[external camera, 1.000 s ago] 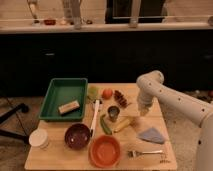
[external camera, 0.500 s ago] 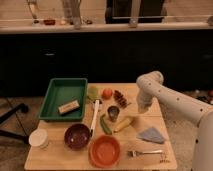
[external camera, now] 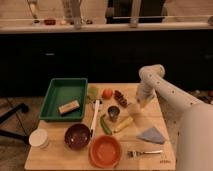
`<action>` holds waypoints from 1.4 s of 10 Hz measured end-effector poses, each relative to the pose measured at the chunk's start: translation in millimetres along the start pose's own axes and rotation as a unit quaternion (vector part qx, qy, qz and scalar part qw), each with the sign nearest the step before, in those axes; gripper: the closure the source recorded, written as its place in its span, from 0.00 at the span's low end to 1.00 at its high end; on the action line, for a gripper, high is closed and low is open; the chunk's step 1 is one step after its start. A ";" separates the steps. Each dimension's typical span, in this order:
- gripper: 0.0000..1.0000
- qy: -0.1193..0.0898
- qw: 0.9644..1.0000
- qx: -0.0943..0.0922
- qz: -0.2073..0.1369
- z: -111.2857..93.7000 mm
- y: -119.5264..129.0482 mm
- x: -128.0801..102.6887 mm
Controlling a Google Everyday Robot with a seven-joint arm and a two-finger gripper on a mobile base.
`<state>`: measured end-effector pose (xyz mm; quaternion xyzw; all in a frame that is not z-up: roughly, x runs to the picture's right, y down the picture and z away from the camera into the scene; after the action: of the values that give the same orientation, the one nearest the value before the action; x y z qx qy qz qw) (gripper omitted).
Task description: Place sponge in metal cup
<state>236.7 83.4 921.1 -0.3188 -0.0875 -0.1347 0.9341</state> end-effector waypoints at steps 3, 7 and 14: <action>0.20 0.010 0.999 0.014 -0.035 -6.9 -3.9 14.3; 0.20 0.024 0.994 0.030 -0.103 -5.6 -6.9 33.6; 0.20 0.053 0.986 0.039 -0.151 17.4 -38.7 60.3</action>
<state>280.7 53.0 971.8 -0.2577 -0.0902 -0.2874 0.9181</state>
